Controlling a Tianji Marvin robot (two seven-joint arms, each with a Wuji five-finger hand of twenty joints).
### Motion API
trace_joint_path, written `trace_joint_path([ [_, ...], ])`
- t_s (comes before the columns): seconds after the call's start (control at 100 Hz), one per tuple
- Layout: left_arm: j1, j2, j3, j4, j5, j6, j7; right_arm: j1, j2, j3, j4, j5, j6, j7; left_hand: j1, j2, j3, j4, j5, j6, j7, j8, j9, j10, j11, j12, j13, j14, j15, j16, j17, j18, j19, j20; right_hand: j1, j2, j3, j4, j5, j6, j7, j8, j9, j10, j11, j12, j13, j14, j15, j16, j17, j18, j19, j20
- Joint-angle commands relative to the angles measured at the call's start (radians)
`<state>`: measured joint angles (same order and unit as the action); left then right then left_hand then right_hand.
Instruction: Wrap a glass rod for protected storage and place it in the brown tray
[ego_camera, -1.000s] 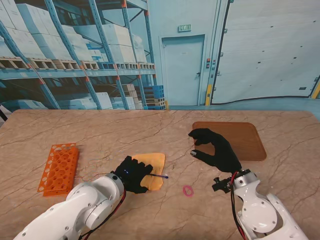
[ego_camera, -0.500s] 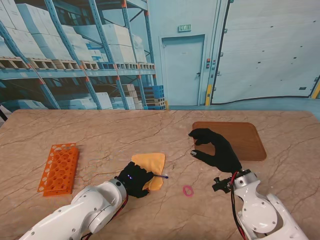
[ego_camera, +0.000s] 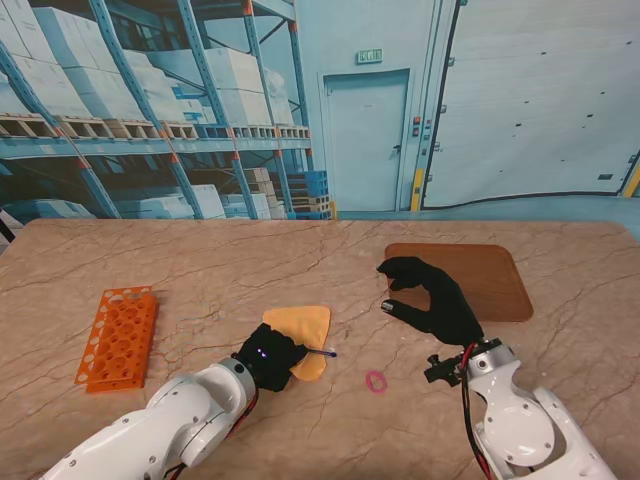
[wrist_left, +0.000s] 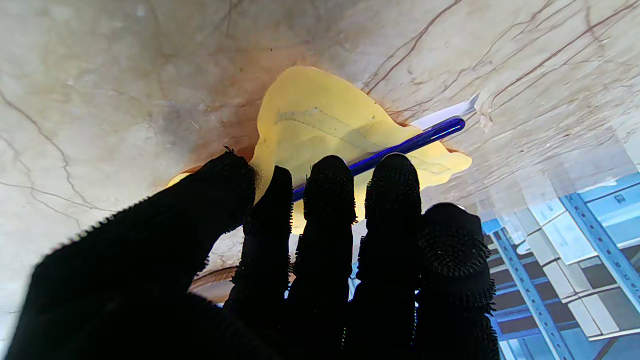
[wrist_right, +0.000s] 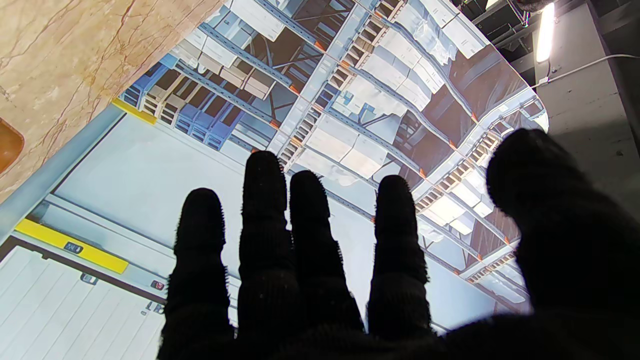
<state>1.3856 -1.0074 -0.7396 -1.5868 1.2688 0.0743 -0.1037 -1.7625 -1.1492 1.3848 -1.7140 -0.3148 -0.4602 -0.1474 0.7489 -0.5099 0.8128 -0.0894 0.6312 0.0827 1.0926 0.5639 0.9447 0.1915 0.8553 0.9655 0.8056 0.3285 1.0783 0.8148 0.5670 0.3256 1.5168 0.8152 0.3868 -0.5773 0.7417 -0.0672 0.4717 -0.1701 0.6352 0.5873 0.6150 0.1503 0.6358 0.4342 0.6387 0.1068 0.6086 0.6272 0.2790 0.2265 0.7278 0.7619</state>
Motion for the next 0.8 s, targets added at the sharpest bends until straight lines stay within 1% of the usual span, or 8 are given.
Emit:
trace_joint_path([
  [0.0,0.005,-0.007,-0.001,0.002,-0.011,0.002,0.008,-0.005,-0.004,-0.002,-0.007,0.001,0.001,0.000,0.019,-0.009,0.034,-0.028,0.029,-0.015,0.035,-0.022,0.034,-0.003,0.043,0.017,0.027,0.013,0.033,0.018,0.017,0.018,0.064,-0.010,-0.044,0.027,-0.001,0.028,0.014,0.003,-0.006,0.002,0.013,-0.001,0.007,0.005,0.014,-0.001,0.014,0.013,-0.004,-0.003,0.022,0.008],
  [0.14,0.007,-0.013,-0.006,0.000,-0.037,0.008,0.022,-0.002,-0.003,-0.004,-0.005,0.002,0.004,0.003,0.005,0.002,0.068,-0.023,0.049,-0.031,0.042,-0.034,0.048,-0.001,0.047,0.014,0.038,0.017,0.042,0.021,0.025,0.016,0.074,-0.014,-0.045,0.028,-0.001,0.029,0.014,0.002,-0.007,0.002,0.012,0.000,0.006,0.005,0.014,-0.001,0.013,0.013,-0.005,-0.004,0.021,0.008],
  [0.41,-0.009,-0.025,0.005,0.000,-0.086,0.056,0.022,0.003,-0.002,-0.008,-0.001,0.007,0.011,0.010,0.025,0.022,0.056,-0.043,0.058,-0.012,0.036,-0.029,0.059,0.005,0.057,0.019,0.049,0.017,0.060,0.031,0.039,0.013,0.093,-0.013,-0.044,0.027,0.000,0.029,0.016,0.003,-0.006,0.003,0.014,0.000,0.006,0.005,0.013,0.000,0.013,0.013,-0.005,-0.003,0.021,0.008],
  [0.64,-0.049,-0.040,0.030,0.037,-0.126,0.105,0.068,0.019,-0.001,-0.020,0.008,0.011,0.025,0.021,0.011,0.021,0.054,-0.028,0.056,-0.030,0.025,0.008,0.054,0.007,0.069,0.030,0.050,0.001,0.076,0.042,0.041,-0.011,0.105,-0.011,-0.045,0.028,0.000,0.029,0.017,0.003,-0.007,0.003,0.013,0.000,0.006,0.005,0.014,-0.001,0.013,0.013,-0.005,-0.003,0.021,0.009],
  [0.67,-0.056,-0.042,0.036,0.043,-0.132,0.113,0.072,0.020,0.000,-0.021,0.009,0.012,0.028,0.022,0.010,0.021,0.053,-0.026,0.056,-0.035,0.023,0.011,0.056,-0.015,0.075,0.033,0.050,0.001,0.079,0.044,0.042,-0.012,0.106,-0.010,-0.045,0.028,0.000,0.029,0.018,0.004,-0.007,0.003,0.014,0.002,0.006,0.005,0.013,0.000,0.013,0.013,-0.006,-0.003,0.020,0.009],
  [0.72,-0.070,-0.045,0.046,0.057,-0.139,0.125,0.082,0.023,0.000,-0.022,0.012,0.014,0.030,0.024,0.009,0.021,0.051,-0.025,0.057,-0.038,0.020,0.014,0.057,-0.021,0.078,0.035,0.050,-0.001,0.081,0.045,0.043,-0.013,0.107,-0.010,-0.045,0.029,0.000,0.029,0.019,0.004,-0.006,0.003,0.014,0.000,0.006,0.005,0.014,-0.001,0.013,0.014,-0.005,-0.003,0.021,0.009],
  [0.73,-0.073,-0.046,0.049,0.061,-0.141,0.127,0.085,0.023,0.000,-0.023,0.012,0.014,0.031,0.025,0.008,0.021,0.051,-0.024,0.057,-0.039,0.020,0.015,0.055,-0.007,0.076,0.033,0.050,-0.002,0.081,0.045,0.043,-0.013,0.108,-0.010,-0.045,0.028,0.001,0.029,0.019,0.004,-0.006,0.003,0.014,0.000,0.006,0.006,0.014,-0.001,0.013,0.014,-0.005,-0.003,0.021,0.009],
  [0.79,-0.092,-0.050,0.065,0.079,-0.147,0.141,0.096,0.026,0.000,-0.024,0.015,0.015,0.034,0.027,0.005,0.024,0.047,-0.024,0.055,-0.041,0.018,0.019,0.055,-0.023,0.080,0.034,0.051,-0.005,0.083,0.046,0.044,-0.017,0.109,-0.010,-0.044,0.028,0.001,0.029,0.019,0.004,-0.007,0.003,0.014,0.001,0.006,0.005,0.014,-0.001,0.013,0.014,-0.005,-0.003,0.021,0.009],
])
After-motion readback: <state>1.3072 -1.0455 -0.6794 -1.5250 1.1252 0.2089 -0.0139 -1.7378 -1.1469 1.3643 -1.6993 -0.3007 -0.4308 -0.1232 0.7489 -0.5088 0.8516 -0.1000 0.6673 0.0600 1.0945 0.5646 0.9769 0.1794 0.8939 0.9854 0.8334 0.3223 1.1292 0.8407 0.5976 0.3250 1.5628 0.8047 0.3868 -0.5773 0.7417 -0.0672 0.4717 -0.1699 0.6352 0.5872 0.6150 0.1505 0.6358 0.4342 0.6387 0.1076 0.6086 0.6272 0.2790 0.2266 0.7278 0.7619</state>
